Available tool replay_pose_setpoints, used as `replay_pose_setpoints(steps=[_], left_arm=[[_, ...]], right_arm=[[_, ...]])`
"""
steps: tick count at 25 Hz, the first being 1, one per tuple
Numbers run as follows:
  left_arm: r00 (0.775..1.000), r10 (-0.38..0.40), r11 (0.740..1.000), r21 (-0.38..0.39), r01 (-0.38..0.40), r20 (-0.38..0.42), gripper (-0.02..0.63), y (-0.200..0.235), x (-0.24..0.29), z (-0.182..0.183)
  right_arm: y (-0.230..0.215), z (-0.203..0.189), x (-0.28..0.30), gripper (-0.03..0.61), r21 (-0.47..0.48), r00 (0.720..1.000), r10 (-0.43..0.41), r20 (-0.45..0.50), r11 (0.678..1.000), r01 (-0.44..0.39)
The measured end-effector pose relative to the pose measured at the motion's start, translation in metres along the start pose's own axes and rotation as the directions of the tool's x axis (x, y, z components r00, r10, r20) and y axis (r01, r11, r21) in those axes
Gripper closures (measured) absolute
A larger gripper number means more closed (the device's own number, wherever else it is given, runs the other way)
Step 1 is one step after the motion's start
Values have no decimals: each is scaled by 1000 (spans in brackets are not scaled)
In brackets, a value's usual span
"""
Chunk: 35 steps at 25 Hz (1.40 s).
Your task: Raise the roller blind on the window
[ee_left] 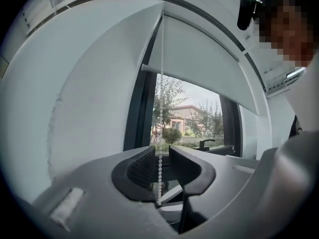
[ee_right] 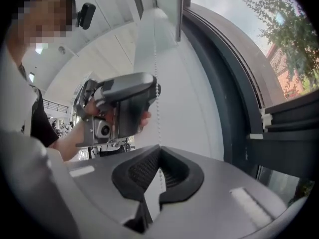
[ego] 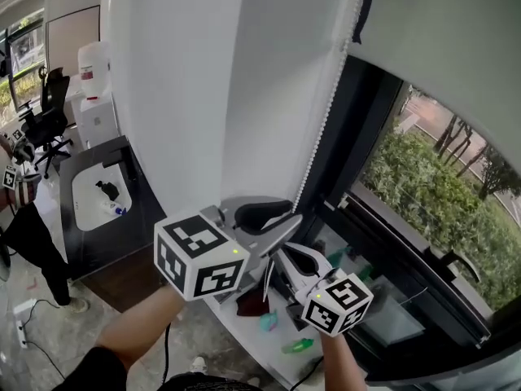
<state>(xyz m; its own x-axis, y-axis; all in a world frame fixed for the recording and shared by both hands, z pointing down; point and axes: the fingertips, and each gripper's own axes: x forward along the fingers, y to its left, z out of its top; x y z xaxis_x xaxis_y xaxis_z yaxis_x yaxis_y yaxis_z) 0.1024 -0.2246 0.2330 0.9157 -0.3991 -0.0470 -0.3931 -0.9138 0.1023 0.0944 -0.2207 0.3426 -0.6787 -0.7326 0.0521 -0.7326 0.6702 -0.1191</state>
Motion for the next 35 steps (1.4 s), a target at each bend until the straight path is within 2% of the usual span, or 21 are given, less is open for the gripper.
replay_pose_setpoints(steps=[3,5,9,11,12,14,16,20,25,28,30,35], left_arm=[[1000,-3,1000,27,3,14,535,-4,5,7],[1000,16,999,42,-16,15,609,-3,8,8],[999,41,999,9,-42,31,606,4,2,8],[997,57,998,6,-57,46,606,9,-4,7],[997,61,998,4,-61,50,606,10,-6,6],[997,57,998,-1,-57,43,604,9,-7,0],[998,53,999,3,-53,14,604,4,-4,-16],[994,60,998,-29,-63,-86,604,4,-2,-74],[975,44,991,-116,-70,-218,604,8,-8,-146],[971,42,991,-115,-71,-235,603,6,-11,-158],[972,43,991,-113,-71,-232,603,7,-12,-158],[971,13,990,-133,-46,-239,603,5,-18,-158]], right_arm=[[3,-5,3,572,-9,1000,-9,-24,1000,9],[4,-4,1,572,-15,999,-14,-42,1000,13],[9,-2,-9,568,14,995,24,-93,1000,-23],[11,15,-19,544,86,997,69,-41,994,-65],[11,30,-25,489,132,996,88,13,987,-89],[6,65,-34,454,189,988,89,124,976,-111],[2,98,-35,454,157,981,61,183,983,-90],[18,142,-21,454,18,976,86,199,996,-92],[23,163,-2,456,-69,981,83,176,995,-72],[24,165,3,494,-95,981,69,179,994,-52],[23,167,4,580,-122,981,45,190,992,-22],[22,168,0,574,-135,973,35,228,991,-5]])
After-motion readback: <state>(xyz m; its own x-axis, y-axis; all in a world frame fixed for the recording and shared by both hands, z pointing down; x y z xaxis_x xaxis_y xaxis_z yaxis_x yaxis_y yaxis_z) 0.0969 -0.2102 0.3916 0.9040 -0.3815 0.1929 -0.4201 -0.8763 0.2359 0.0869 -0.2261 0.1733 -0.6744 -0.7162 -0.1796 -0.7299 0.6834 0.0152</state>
